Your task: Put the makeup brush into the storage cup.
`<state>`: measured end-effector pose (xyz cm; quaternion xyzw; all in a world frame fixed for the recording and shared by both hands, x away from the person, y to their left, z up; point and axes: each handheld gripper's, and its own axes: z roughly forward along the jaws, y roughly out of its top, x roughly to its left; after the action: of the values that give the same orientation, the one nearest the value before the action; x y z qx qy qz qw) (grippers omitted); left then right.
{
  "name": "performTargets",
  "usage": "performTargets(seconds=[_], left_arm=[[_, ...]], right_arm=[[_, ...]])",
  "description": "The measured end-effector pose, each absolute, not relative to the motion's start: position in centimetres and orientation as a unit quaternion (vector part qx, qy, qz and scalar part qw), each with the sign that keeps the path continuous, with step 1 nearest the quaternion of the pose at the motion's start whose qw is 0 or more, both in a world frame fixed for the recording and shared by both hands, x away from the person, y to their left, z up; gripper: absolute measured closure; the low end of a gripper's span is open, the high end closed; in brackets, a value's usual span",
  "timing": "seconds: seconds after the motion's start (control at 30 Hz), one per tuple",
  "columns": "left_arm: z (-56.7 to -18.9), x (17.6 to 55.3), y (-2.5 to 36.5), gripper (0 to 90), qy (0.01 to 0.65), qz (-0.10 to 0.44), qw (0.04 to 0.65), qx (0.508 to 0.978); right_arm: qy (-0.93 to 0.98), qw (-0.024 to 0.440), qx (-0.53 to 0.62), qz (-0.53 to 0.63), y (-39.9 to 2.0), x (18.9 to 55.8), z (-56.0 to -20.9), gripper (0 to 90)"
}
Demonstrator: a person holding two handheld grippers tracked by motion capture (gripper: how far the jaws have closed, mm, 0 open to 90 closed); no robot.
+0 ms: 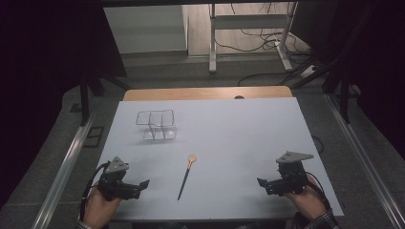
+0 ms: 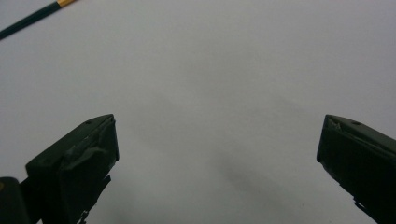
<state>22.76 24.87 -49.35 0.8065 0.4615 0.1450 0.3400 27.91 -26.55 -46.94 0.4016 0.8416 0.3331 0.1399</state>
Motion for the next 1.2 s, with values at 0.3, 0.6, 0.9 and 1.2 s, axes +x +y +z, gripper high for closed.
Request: performTargets(seconds=[0.3, 0.6, 0.9, 1.2], left_arm=[[-49.41, 22.67, 24.78, 0.0, 0.462, 0.147, 0.335, 0.808], [-49.42, 22.64, 24.89, 0.0, 0.464, 0.142, 0.332, 0.809], [-49.31, 22.56, 24.82, 0.0, 0.456, 0.149, 0.338, 0.81], [-49.02, 22.61, 24.6, 0.0, 0.448, 0.146, 0.353, 0.808]], right_arm=[[0.848, 0.142, 0.386, 0.334, -26.32, 27.94, -47.02, 0.0], [0.852, 0.161, 0.383, 0.319, -26.48, 27.91, -46.94, 0.0], [0.856, 0.147, 0.379, 0.319, -26.4, 28.07, -47.08, 0.0], [0.856, 0.145, 0.382, 0.316, -26.37, 28.17, -47.15, 0.0]])
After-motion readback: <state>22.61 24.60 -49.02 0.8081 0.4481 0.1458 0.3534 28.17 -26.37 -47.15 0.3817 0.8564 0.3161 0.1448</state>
